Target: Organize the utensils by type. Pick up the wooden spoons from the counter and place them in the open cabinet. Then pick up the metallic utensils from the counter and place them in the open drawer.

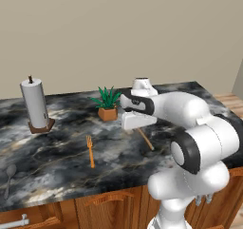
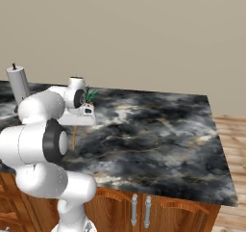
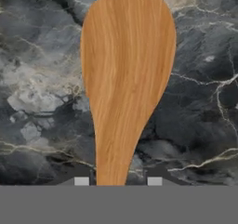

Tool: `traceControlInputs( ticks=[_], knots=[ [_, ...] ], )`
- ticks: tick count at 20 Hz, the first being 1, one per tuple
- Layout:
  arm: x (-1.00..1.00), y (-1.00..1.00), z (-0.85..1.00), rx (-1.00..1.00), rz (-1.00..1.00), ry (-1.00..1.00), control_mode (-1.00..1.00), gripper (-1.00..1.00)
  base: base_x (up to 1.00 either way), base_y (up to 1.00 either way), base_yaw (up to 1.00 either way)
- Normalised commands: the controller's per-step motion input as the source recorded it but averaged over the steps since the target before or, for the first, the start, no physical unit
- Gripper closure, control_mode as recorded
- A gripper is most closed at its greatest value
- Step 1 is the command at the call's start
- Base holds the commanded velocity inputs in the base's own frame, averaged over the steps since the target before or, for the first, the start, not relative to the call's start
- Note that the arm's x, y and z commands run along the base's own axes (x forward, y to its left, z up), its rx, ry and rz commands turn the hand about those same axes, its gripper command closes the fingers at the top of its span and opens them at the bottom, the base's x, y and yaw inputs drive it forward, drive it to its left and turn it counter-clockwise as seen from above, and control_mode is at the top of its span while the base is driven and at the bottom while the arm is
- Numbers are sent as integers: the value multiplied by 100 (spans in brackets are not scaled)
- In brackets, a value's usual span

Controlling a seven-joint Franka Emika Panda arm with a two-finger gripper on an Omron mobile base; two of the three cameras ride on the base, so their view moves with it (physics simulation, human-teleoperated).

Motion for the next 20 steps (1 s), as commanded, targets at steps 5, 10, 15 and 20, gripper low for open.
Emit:
traceControlInputs(
  ticks=[5,10,15,20],
  knots=[
    [-26,0,83,0,24,-5,-100,100,0,0,0],
    [-35,-1,69,0,22,-11,-100,100,0,0,0],
    [-36,-2,45,0,10,-9,-100,100,0,0,0],
    [-10,0,9,0,0,-4,-100,100,0,0,0]
  ],
)
